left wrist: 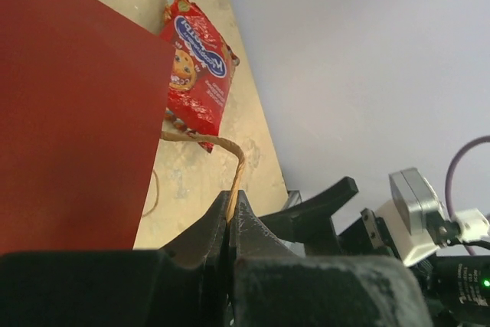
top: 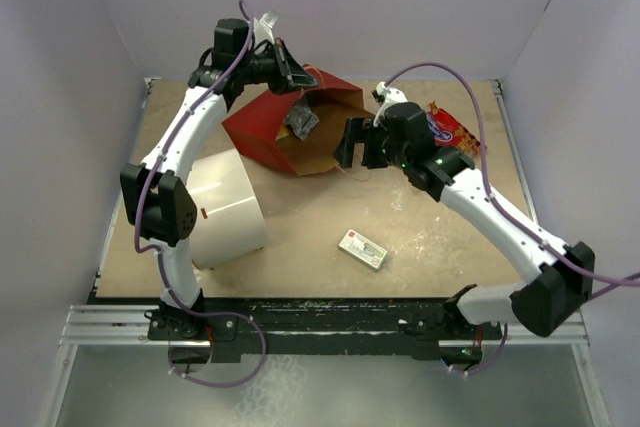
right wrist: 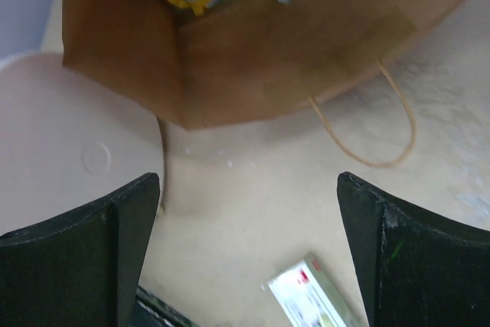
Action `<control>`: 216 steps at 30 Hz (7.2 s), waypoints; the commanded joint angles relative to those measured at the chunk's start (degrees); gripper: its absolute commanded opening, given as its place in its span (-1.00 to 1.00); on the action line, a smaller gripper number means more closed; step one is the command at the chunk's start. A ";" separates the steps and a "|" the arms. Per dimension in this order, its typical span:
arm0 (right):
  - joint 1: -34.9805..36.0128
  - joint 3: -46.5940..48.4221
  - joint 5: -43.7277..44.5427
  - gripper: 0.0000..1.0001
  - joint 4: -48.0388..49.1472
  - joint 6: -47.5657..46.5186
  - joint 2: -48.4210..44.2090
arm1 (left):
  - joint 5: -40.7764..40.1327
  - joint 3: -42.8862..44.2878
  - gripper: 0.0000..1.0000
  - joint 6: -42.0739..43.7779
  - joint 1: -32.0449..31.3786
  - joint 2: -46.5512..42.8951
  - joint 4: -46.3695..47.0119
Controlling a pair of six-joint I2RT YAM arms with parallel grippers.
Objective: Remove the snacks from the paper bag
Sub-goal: Take out the snack from the paper bag, then place the snack at the center of the board, then take out the snack from the paper bag.
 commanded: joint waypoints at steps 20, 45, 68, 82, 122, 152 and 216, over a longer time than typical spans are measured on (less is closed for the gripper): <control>0.25 -10.44 -11.90 0.63 65.73 -49.57 26.02 | -1.44 -1.44 -1.00 4.15 0.65 -7.84 -6.60; 4.82 14.30 3.20 0.82 61.65 -60.96 52.45 | 2.14 4.96 -1.00 1.12 4.60 -5.00 -9.78; 4.66 21.32 2.08 -0.60 52.06 -57.74 53.77 | 2.72 7.23 -1.00 -0.05 6.93 -2.95 -11.25; 4.62 12.10 -8.61 -1.00 50.96 -44.30 39.78 | 1.86 3.88 -1.00 -1.76 7.11 -4.26 -10.04; -25.93 -7.28 39.99 -1.00 -7.79 11.80 3.86 | 0.46 -7.73 -1.00 -5.24 6.56 -10.74 1.25; -38.97 1.57 35.96 0.39 1.91 4.51 23.19 | 2.04 -5.97 -1.00 -5.28 5.90 -8.10 0.42; 1.68 -1.84 -30.13 0.53 70.83 -58.95 41.10 | -0.64 -5.50 -1.00 -3.15 0.93 -12.38 -13.95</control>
